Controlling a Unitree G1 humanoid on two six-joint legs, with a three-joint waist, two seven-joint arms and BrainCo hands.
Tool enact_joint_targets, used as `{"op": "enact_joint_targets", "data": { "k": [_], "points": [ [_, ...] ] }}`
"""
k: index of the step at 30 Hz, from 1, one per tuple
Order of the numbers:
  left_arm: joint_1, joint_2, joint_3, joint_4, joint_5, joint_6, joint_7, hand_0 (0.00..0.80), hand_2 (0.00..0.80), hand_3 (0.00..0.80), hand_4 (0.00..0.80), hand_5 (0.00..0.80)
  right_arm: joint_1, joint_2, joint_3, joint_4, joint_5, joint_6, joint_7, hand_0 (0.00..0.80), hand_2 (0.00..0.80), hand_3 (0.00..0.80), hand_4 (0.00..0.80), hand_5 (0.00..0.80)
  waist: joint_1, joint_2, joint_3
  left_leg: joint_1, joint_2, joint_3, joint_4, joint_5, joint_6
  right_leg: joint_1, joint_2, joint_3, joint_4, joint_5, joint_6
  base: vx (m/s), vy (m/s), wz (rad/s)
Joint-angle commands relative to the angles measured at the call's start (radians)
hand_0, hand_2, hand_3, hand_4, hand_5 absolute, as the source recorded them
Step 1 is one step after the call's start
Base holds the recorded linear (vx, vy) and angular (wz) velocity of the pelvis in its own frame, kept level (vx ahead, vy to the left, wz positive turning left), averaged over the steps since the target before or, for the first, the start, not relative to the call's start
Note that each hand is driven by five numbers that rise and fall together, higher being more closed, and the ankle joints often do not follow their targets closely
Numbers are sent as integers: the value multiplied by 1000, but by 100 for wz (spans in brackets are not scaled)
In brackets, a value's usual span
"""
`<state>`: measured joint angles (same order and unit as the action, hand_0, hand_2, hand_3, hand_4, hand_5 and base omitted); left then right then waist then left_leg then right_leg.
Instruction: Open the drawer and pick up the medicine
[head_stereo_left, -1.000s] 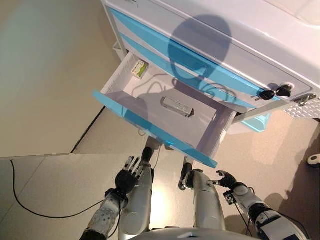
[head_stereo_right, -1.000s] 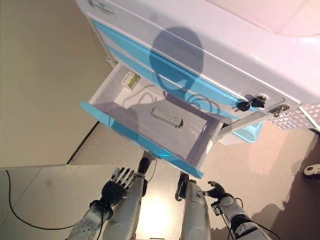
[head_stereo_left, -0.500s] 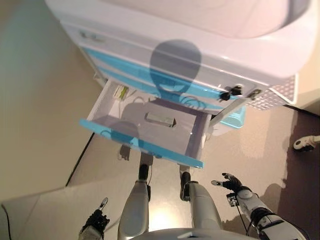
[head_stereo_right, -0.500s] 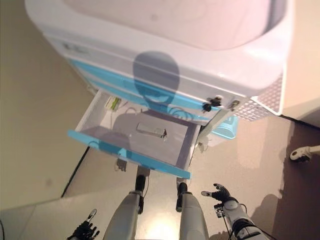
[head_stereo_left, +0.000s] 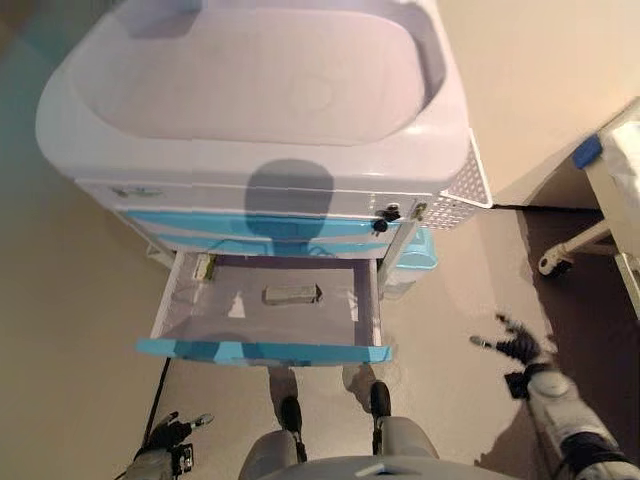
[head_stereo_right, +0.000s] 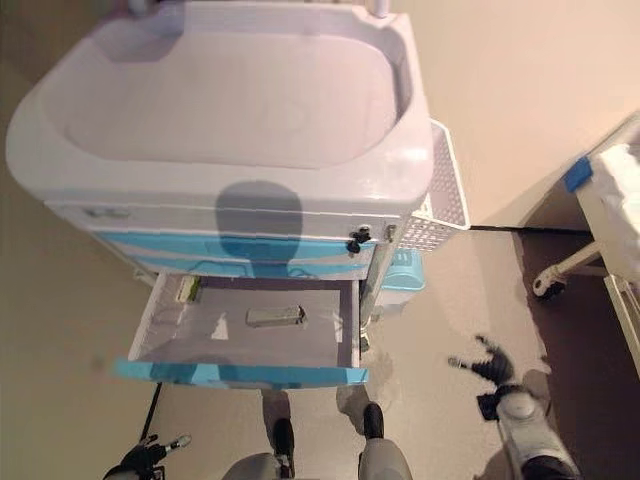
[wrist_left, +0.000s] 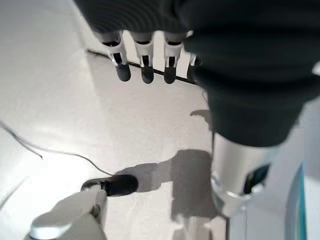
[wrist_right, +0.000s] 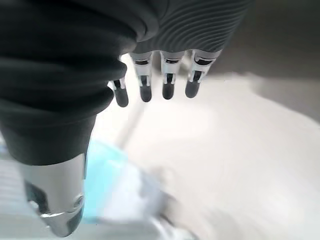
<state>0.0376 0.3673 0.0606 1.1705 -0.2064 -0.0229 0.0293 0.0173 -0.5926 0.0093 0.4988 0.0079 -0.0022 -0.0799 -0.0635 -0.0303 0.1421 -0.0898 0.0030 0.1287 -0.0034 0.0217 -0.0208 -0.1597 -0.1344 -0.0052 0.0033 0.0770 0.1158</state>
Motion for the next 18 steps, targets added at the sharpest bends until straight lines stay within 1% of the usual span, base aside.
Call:
{"op": "enact_joint_targets", "data": {
  "k": [1,3,5,6,7,8,9,10,11,13,14,16,17,18],
  "points": [
    [10,6,26,36,77,11,-1,0,0,0,0,0,1,-96,-68,-210,-18,-44,66,0,0,0,0,0,2,-16,8,-13,-39,-2,34,-57,27,-1,10,22,36,-11,71,67,65,-18],
    [16,-4,26,47,77,18,-22,0,0,0,0,0,28,-112,-77,-304,77,-49,142,0,0,0,0,0,5,-21,-1,-2,-40,1,32,-59,28,14,7,20,27,-10,72,51,48,-18],
    [24,-7,28,53,70,16,-48,0,0,0,0,0,40,-185,-74,-446,239,-30,285,0,0,0,0,0,9,-33,-10,9,-40,2,30,-60,26,29,4,13,25,-13,74,37,32,-15],
    [27,-6,28,52,70,15,-61,0,0,0,0,0,52,-225,-70,-500,285,-30,330,0,0,0,0,0,11,-39,-16,10,-41,2,30,-61,26,31,4,11,26,-14,73,26,29,-4],
    [28,-7,25,49,68,12,-71,0,0,0,0,0,57,-287,-50,-541,336,-8,397,0,0,0,0,0,14,-45,-20,13,-41,-1,30,-62,25,37,2,8,25,-15,73,32,22,-1],
    [29,-8,21,47,64,15,-90,0,0,0,0,0,45,-386,-21,-594,362,14,472,0,0,0,0,0,19,-53,-24,19,-42,-4,28,-63,24,46,2,2,25,-19,74,38,17,2],
    [33,-10,19,45,65,15,-105,0,0,0,0,0,54,-450,-16,-645,399,25,518,0,0,0,0,0,21,-60,-29,21,-42,-7,28,-64,23,51,1,-2,26,-21,74,0,0,0],
    [33,-10,18,45,65,15,-105,0,0,0,0,0,54,-451,-17,-645,399,25,518,0,0,0,0,0,21,-60,-32,18,-42,-7,27,-62,23,47,1,-2,25,-19,73,25,9,15],
    [39,-15,14,43,60,14,-123,0,0,0,0,0,30,-604,18,-710,449,55,592,0,0,0,0,0,27,-73,-38,26,-41,-14,23,-63,20,59,-1,-13,23,-23,74,22,-3,15],
    [41,-18,9,45,52,10,-130,0,0,0,0,0,-9,-713,60,-726,516,71,629,0,0,0,0,0,34,-89,-52,25,-40,-19,18,-60,17,63,-3,-25,20,-23,75,27,-13,18],
    [41,-17,7,46,45,6,-132,0,0,0,0,0,-52,-761,105,-733,552,83,653,0,0,0,0,0,39,-98,-58,28,-39,-22,16,-61,15,66,-5,-31,21,-24,75,21,-10,23],
    [38,-14,-3,47,34,4,-133,0,0,0,0,0,-115,-816,182,-736,652,102,665,0,0,0,0,0,52,-113,-63,32,-39,-31,13,-59,13,71,-5,-41,23,-28,74,22,-20,19],
    [39,-12,-3,50,29,4,-132,0,0,0,0,0,-179,-835,253,-730,681,106,668,0,0,0,0,0,52,-120,-66,33,-38,-35,12,-59,12,75,-5,-48,25,-32,74,16,-24,14],
    [37,-8,-9,53,25,6,-133,0,0,0,0,0,-203,-844,290,-726,709,123,667,0,0,0,0,0,59,-127,-67,36,-37,-38,10,-59,11,78,-4,-53,27,-34,73,15,-25,22]
  ]
}}
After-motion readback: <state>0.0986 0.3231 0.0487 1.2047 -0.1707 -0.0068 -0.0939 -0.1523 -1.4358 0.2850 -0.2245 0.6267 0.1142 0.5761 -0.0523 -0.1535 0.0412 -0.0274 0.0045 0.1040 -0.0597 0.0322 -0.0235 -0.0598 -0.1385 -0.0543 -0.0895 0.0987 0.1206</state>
